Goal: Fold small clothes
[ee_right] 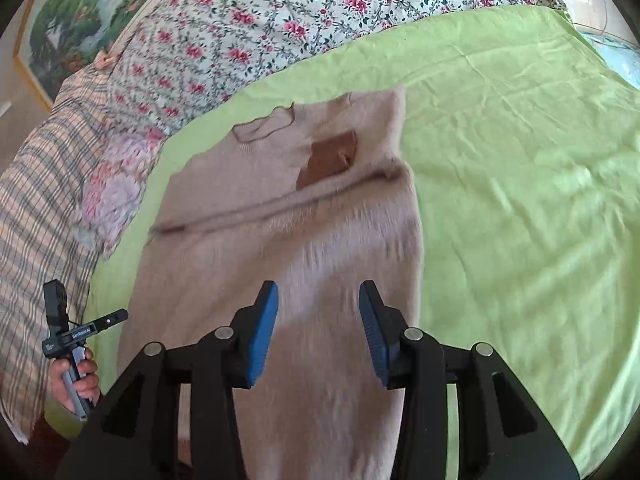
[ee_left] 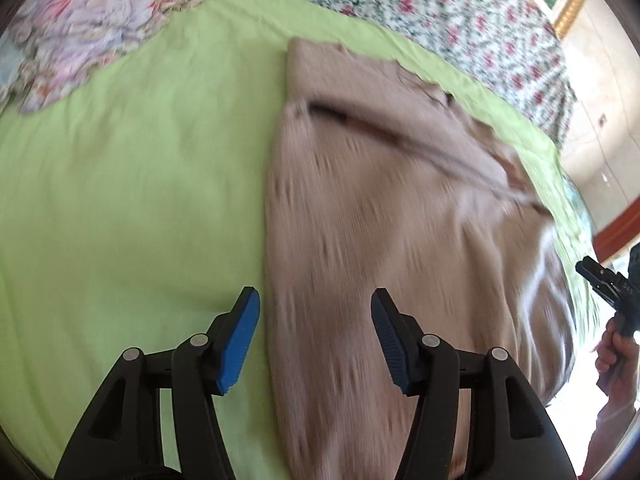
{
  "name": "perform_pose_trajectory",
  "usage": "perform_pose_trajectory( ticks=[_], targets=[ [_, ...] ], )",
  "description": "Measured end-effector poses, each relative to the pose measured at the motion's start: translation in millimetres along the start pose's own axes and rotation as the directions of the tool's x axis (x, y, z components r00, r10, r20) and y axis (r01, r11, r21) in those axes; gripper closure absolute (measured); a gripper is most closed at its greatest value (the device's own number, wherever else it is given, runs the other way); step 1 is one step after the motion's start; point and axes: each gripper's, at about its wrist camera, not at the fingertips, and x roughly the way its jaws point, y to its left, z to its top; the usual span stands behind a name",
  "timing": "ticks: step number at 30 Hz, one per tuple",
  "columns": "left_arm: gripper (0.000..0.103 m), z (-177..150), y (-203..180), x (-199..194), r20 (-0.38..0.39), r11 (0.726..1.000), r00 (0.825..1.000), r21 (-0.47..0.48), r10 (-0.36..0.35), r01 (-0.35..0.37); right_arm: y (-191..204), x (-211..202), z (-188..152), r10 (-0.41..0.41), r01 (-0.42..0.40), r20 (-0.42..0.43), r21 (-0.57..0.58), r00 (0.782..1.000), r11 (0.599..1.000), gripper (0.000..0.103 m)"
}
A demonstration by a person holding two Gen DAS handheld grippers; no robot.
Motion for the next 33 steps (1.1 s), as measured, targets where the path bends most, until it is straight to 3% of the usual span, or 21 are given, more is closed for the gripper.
perform_pose_trajectory(
  ticks=[7,11,15,16,17,19,21,23,26,29,33],
  targets=[
    [0.037,-81,-1,-30,-0.038,0.996,0.997,0.05,-0.066,0.068,-26,-44,-72,0.083,-0.081,-0.05,0.044,0.995,0.996,0.059],
    [0.037,-103,-1,-38,-0.067,0.988,0.99,0.075,-0.127,0.132,-32,-40,-108,0.172,-0.162,-0.108,0.093,0.979,0.982,0.059],
    [0.039,-115,0,-34,-0.102,0.974,0.975,0.09,-0.197,0.206,-22,-26,-118,0.223,-0.217,-0.113,0.063,0.968,0.974,0.059],
    [0.042,-114,0,-33,-0.102,0.973,0.974,0.089,-0.203,0.213,-20,-22,-118,0.238,-0.233,-0.11,0.06,0.965,0.971,0.06],
    [0.048,-113,0,-32,-0.102,0.972,0.972,0.085,-0.21,0.219,-18,-21,-118,0.249,-0.244,-0.108,0.055,0.963,0.968,0.07],
    [0.093,-107,1,-29,-0.115,0.967,0.965,0.074,-0.234,0.244,-16,-20,-114,0.244,-0.241,-0.111,0.039,0.963,0.97,0.094],
    [0.097,-106,2,-31,-0.109,0.969,0.968,0.085,-0.224,0.234,-19,-29,-113,0.257,-0.254,-0.086,0.036,0.963,0.966,0.094],
    [0.097,-107,1,-44,-0.073,0.966,0.973,0.129,-0.218,0.226,-35,-48,-112,0.282,-0.28,-0.032,0.059,0.959,0.958,0.095],
    [0.097,-107,11,-52,-0.051,0.961,0.967,0.114,-0.249,0.253,-53,-55,-114,0.294,-0.292,-0.012,0.094,0.956,0.952,0.095],
    [0.097,-107,17,-41,-0.083,0.959,0.961,0.091,-0.263,0.27,-53,-43,-118,0.329,-0.324,-0.044,0.094,0.943,0.941,0.095],
    [0.084,-109,13,-24,-0.146,0.954,0.949,0.069,-0.279,0.291,-49,-31,-121,0.33,-0.322,-0.084,0.094,0.94,0.942,0.091]
  ],
)
